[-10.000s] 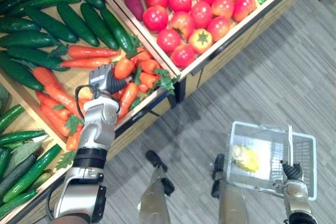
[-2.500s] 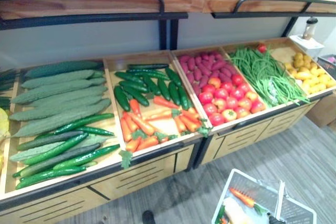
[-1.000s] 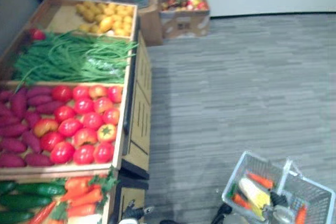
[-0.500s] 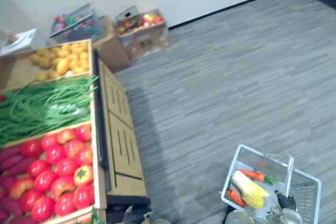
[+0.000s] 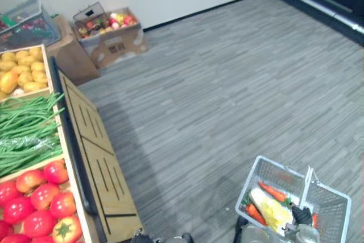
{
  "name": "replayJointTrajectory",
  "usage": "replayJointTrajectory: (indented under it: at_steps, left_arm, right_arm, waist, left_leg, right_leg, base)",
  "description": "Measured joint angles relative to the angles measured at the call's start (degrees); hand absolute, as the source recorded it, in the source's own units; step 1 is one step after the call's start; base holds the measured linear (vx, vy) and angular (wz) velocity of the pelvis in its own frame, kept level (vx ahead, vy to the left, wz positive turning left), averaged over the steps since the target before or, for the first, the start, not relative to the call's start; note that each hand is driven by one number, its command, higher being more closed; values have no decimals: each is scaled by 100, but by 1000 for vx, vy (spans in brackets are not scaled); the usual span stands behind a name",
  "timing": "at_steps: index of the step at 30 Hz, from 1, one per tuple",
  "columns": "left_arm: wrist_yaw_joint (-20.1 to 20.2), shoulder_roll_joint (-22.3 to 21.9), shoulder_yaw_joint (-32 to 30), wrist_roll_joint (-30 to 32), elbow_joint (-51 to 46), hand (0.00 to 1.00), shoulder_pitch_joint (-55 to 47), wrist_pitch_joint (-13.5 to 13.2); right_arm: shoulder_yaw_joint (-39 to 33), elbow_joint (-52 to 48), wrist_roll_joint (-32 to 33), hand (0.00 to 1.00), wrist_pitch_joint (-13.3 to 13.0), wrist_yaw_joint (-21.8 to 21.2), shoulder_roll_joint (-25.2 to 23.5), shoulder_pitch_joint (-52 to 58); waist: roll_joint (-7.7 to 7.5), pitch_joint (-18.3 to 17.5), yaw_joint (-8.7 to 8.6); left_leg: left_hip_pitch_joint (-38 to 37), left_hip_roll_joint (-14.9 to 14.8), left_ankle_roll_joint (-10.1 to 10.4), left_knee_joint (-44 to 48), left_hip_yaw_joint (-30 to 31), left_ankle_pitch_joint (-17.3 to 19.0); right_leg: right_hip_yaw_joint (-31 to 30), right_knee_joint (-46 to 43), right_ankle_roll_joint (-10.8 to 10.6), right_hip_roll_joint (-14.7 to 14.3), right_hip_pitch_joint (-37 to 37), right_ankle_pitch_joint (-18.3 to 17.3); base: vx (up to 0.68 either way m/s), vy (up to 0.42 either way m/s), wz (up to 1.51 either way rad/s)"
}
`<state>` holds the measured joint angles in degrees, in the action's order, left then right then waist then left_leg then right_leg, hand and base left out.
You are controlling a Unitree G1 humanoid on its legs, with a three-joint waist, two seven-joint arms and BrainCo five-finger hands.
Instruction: Pick vegetable in the basket
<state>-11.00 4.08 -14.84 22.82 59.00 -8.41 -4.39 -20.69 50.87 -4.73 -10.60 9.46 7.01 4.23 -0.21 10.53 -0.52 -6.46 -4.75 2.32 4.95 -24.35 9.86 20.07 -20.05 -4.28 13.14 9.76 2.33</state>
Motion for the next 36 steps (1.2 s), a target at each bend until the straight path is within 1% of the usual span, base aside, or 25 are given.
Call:
replayJointTrajectory:
  at_steps: [2,5,7,8,10,11,12,13,14,15,16,17,18,19,20,21,22,23,24,25,26,27,29,32,36]
  left_arm:
    - [1,23,-5,-2,-69,0,13,-4]
    - [3,57,-9,-3,-74,0,11,-1]
    - [3,25,-2,-3,-74,0,-1,0]
    - [1,23,26,-3,-75,0,-26,-1]
    - [-4,119,97,-7,-66,0,-47,-2]
    - [-16,181,110,-18,-64,0,-32,-4]
    - [-29,247,116,-22,-51,0,-41,-5]
    - [-36,280,113,-23,-43,0,-41,-5]
    - [-40,298,96,-24,0,0,-32,-3]
    - [-56,281,26,-32,5,0,-29,-4]
    - [-105,150,-88,-38,32,0,-31,-6]
    - [-164,13,-144,-153,44,0,-32,-1]
    - [-174,-62,-147,-201,51,0,-40,-1]
    - [-178,-145,-168,-262,33,0,-87,-7]
    - [-179,-171,-216,-322,-2,0,-152,-32]
    - [-179,-173,-243,-367,-26,0,-169,-46]
    - [-186,-174,-268,-414,-64,0,-195,-46]
    - [-186,-179,-283,-415,-67,0,-198,-38]
    - [-185,-179,-297,-415,-67,0,-203,-36]
    - [-184,-171,-310,-415,-69,0,-204,-21]
    - [-185,-171,-338,-415,-68,0,-209,7]
    - [-188,-178,-370,-415,-53,0,-225,22]
    - [-187,-189,-392,-412,-48,0,-258,70]
    - [-173,-238,-555,-398,-16,0,-285,95]
    - [-173,-243,-608,-396,34,0,-298,170]
  right_arm:
    - [56,3,-2,100,-22,-5,-9,49]
    - [88,20,-48,100,-20,-33,-29,48]
    - [7,38,-47,100,-13,-33,-25,24]
    - [-180,42,-44,100,-12,-22,-21,-21]
    - [-326,89,-37,100,-13,-22,-16,-39]
    - [-366,158,-24,100,-7,-22,-19,-40]
    - [-366,229,8,100,18,-25,-54,-1]
    - [-369,283,22,100,18,-22,-86,22]
    - [-374,411,26,100,33,-18,-117,36]
    - [-372,471,29,100,45,-25,-121,36]
    - [-358,510,28,100,43,-31,-60,-15]
    - [-347,568,27,100,53,-60,36,-76]
    - [-346,594,28,100,67,-73,94,-73]
    - [-345,643,28,100,86,-91,149,-65]
    - [-292,649,28,100,101,-95,150,-38]
    - [-251,653,28,100,101,-95,150,-23]
    - [-110,653,23,100,97,-102,151,-15]
    - [-70,653,16,100,88,-121,147,-23]
    - [-67,654,17,100,86,-125,129,-24]
    - [-77,662,17,100,86,-122,101,-2]
    - [-91,687,17,100,85,-123,105,56]
    - [-124,740,17,100,85,-120,124,89]
    - [-129,850,17,100,91,-119,167,94]
    - [-160,853,17,100,95,-121,208,106]
    - [-282,862,8,100,141,-130,192,94]
  waist:
    - [-54,-41,-83]
    - [-120,-82,-67]
    - [-91,-91,-59]
    - [-73,-93,-31]
    - [-49,-109,30]
    - [-89,-133,52]
    - [-211,-204,41]
    - [-302,-221,40]
    - [-392,-251,30]
    - [-391,-278,51]
    - [-253,-254,75]
    - [-71,-197,47]
    - [-9,-182,50]
    - [98,-196,71]
    - [83,-200,74]
    - [60,-208,76]
    - [29,-223,96]
    - [40,-226,89]
    - [44,-229,83]
    - [26,-227,74]
    - [18,-233,74]
    - [29,-234,73]
    - [27,-235,82]
    - [29,-244,79]
    - [70,-322,102]
  left_leg:
    - [-17,3,-14,-83,59,43]
    - [78,0,-27,-91,91,38]
    - [145,-75,-37,-58,123,26]
    - [158,-152,-32,-14,130,26]
    - [274,-343,112,125,236,45]
    - [360,-477,259,178,384,11]
    - [443,-552,418,167,570,-73]
    - [454,-569,511,153,659,-112]
    - [454,-640,669,107,828,-196]
    - [442,-736,787,50,931,-267]
    - [443,-923,913,3,991,-348]
    - [435,-1095,990,24,1147,-415]
    - [441,-1177,1013,40,1222,-473]
    - [453,-1247,999,141,1312,-663]
    - [522,-1238,968,311,1422,-912]
    - [578,-1231,948,406,1434,-1020]
    - [741,-1240,886,570,1398,-1202]
    - [865,-1287,839,658,1326,-1332]
    - [947,-1329,743,697,1174,-1450]
    - [1032,-1440,562,700,683,-1703]
    - [1014,-1503,480,591,173,-1916]
    - [1004,-1543,425,593,-194,-1950]
    - [944,-1551,425,612,-373,-1949]
    - [906,-1299,419,359,-360,-1952]
    - [921,-984,412,-97,-362,-1945]
  right_leg:
    - [46,-81,0,78,33,1]
    - [-28,218,1,65,15,-1]
    - [-187,165,156,65,59,-127]
    - [-273,-46,156,182,141,-159]
    - [-700,-238,151,292,274,-157]
    - [-1065,-223,116,308,304,-134]
    - [-1324,-145,-62,331,276,-19]
    - [-1349,-16,-272,391,199,78]
    - [-1221,126,-767,379,-51,-264]
    - [-945,270,-850,294,-212,-512]
    - [-637,439,-747,126,-406,-789]
    - [-406,564,-662,-36,-629,-942]
    - [-318,596,-631,-120,-713,-959]
    - [-179,610,-590,-188,-894,-981]
    - [-62,701,-528,-199,-1077,-1017]
    - [0,763,-485,-213,-1150,-1042]
    - [95,946,-370,-240,-1256,-1110]
    - [191,1091,-334,-263,-1334,-1114]
    - [239,1142,-297,-296,-1343,-1090]
    - [433,1260,-219,-332,-1421,-1035]
    - [600,1375,-166,-381,-1518,-998]
    - [775,1472,-146,-419,-1606,-985]
    - [894,1517,-144,-419,-1738,-984]
    - [1056,1563,-227,-321,-1788,-933]
    - [1189,1779,-365,-197,-1786,-714]
  base:
    - [36,12,16]
    - [30,-5,10]
    - [24,-46,12]
    - [65,-139,7]
    - [59,-172,14]
    - [84,-352,45]
    - [103,-447,58]
    - [100,-430,68]
    - [87,-387,50]
    - [92,-444,45]
    - [76,-477,41]
    - [33,-341,44]
    - [13,-264,59]
    - [2,-218,62]
    - [-23,-211,61]
    - [-83,-280,49]
    - [-91,-215,36]
    - [-90,-209,36]
    - [-51,-95,46]
    - [-73,-122,58]
    - [-80,-117,73]
    - [-84,-94,60]
    - [-56,-31,40]
    - [-33,88,32]
    - [-2,130,28]
